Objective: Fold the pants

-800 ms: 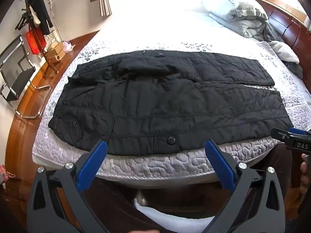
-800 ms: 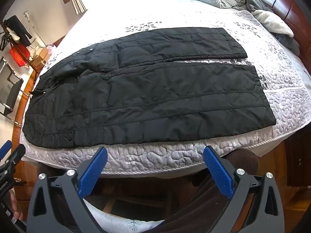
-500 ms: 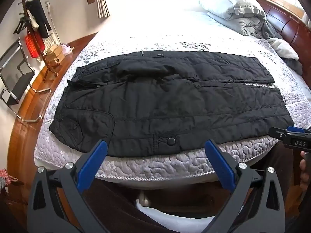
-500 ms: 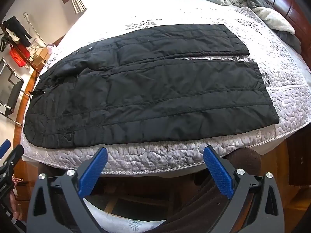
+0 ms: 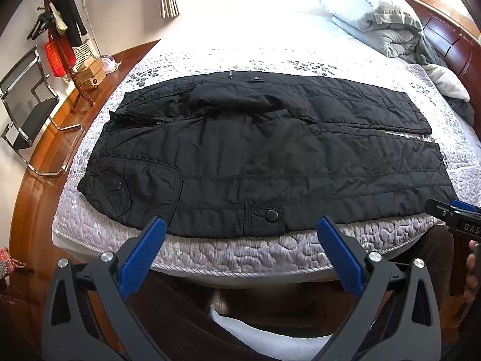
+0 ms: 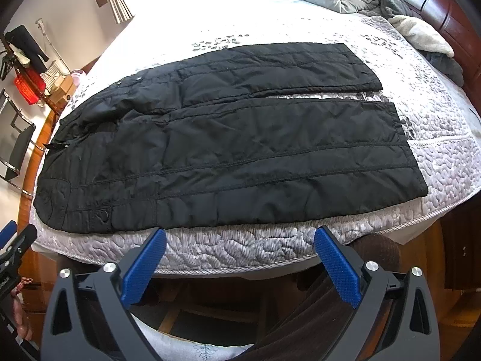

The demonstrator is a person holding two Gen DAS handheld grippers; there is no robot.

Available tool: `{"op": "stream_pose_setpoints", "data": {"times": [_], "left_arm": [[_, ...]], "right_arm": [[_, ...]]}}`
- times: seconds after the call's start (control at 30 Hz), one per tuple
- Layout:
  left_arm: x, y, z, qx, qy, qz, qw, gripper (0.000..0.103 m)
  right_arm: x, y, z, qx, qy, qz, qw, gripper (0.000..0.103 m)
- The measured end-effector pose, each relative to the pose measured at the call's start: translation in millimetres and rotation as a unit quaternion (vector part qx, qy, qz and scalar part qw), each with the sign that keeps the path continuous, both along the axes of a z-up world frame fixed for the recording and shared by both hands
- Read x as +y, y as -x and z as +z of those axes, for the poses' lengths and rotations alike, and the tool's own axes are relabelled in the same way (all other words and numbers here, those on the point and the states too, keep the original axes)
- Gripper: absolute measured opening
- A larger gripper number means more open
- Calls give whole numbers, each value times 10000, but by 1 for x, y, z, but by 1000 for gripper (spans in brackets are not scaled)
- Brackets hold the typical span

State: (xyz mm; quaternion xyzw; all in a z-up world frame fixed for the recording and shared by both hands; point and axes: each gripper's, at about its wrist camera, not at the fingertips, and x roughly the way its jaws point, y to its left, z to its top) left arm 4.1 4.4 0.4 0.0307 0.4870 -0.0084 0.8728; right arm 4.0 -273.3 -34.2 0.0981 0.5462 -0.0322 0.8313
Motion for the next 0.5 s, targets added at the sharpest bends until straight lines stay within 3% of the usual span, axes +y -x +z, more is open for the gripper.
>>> {"op": "stream_pose_setpoints", "data": {"times": [0.5], "left_arm": [[2, -4, -5, 74, -33, 39, 10000, 100]], "right_arm": [[2, 0, 1, -49, -39, 4, 10000, 99]]}}
